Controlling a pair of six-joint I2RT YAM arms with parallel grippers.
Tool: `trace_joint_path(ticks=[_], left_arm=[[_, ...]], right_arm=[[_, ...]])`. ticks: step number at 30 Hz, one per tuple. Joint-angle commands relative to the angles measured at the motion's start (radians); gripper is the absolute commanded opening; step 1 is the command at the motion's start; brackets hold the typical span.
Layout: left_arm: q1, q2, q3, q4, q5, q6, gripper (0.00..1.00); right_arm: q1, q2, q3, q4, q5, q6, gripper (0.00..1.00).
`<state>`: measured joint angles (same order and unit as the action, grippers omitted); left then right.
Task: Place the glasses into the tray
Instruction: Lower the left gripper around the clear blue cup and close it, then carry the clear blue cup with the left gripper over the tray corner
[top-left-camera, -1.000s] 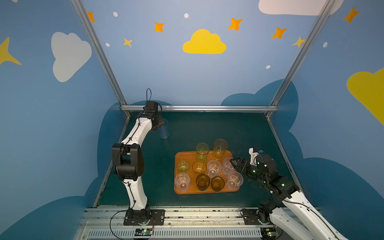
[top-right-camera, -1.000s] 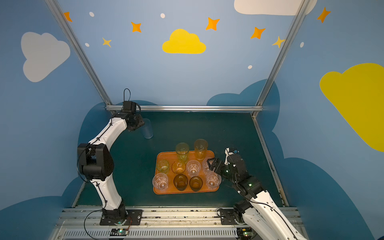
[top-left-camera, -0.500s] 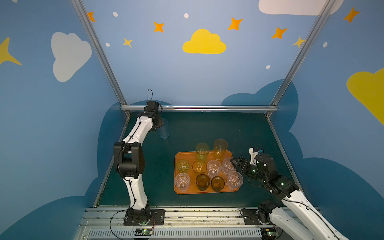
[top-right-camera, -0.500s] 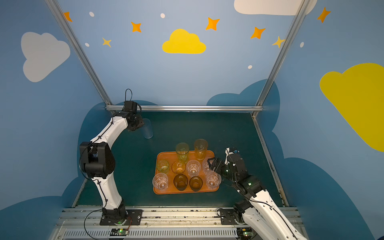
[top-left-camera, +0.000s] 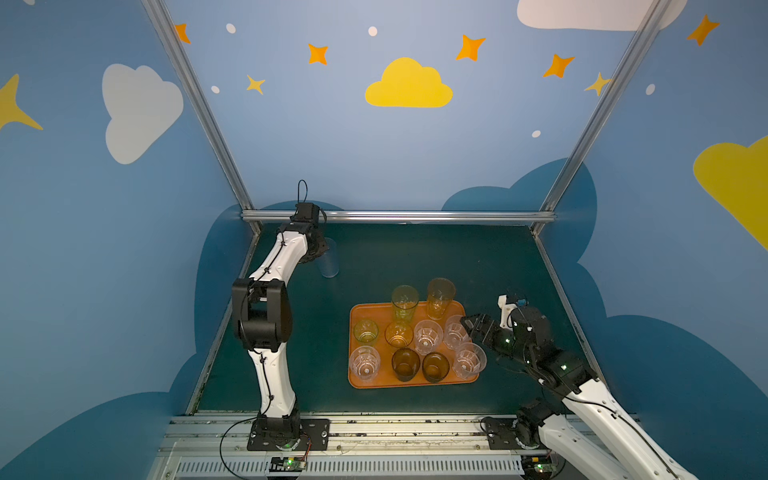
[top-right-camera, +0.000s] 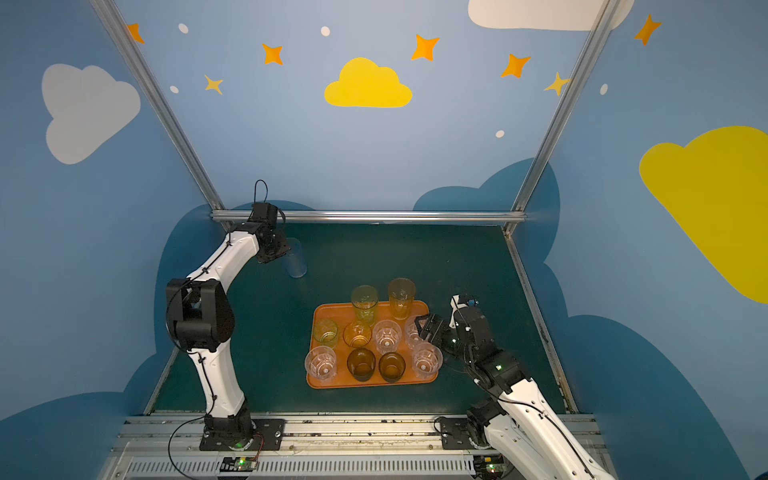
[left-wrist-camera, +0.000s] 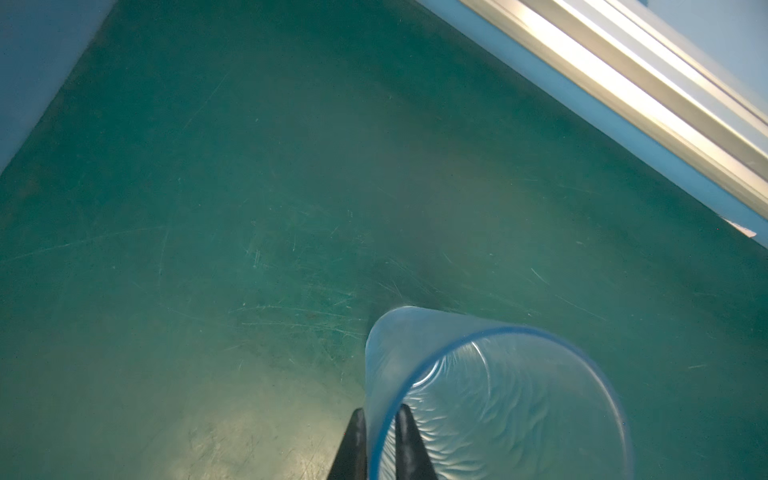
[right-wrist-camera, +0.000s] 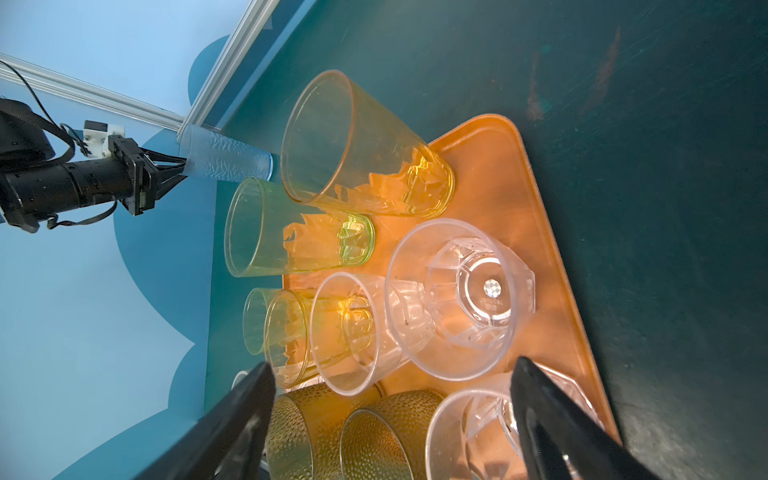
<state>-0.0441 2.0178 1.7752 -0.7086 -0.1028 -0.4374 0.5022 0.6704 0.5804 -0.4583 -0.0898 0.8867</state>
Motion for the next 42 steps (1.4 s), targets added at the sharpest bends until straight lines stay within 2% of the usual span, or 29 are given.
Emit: trace_joint_path(ticks=[1, 6, 16, 30, 42], left_arm=[[0.005, 0.019, 0.024, -0.029, 0.009, 0.014, 0.11], [0.004, 0.011, 0.024, -0.035, 0.023, 0.014, 0.04], [-0.024, -0.07, -0.015, -0.029, 0.035, 0.023, 0.04], [-0.085, -0.311, -0.189, -0.004, 0.026, 0.012, 0.04], [-0.185, -0.555, -0.391, 0.015, 0.003, -0.008, 0.04]], right_arm=[[-0.005, -0.01, 0.019, 0.02, 0.009, 0.009, 0.88], [-0.008, -0.012, 0.014, 0.02, 0.009, 0.012, 0.88], [-0.012, -0.032, -0.001, 0.012, 0.008, 0.021, 0.88], [-0.016, -0.074, -0.015, -0.002, 0.001, 0.037, 0.88], [-0.017, -0.083, -0.027, -0.001, -0.035, 0.051, 0.88]])
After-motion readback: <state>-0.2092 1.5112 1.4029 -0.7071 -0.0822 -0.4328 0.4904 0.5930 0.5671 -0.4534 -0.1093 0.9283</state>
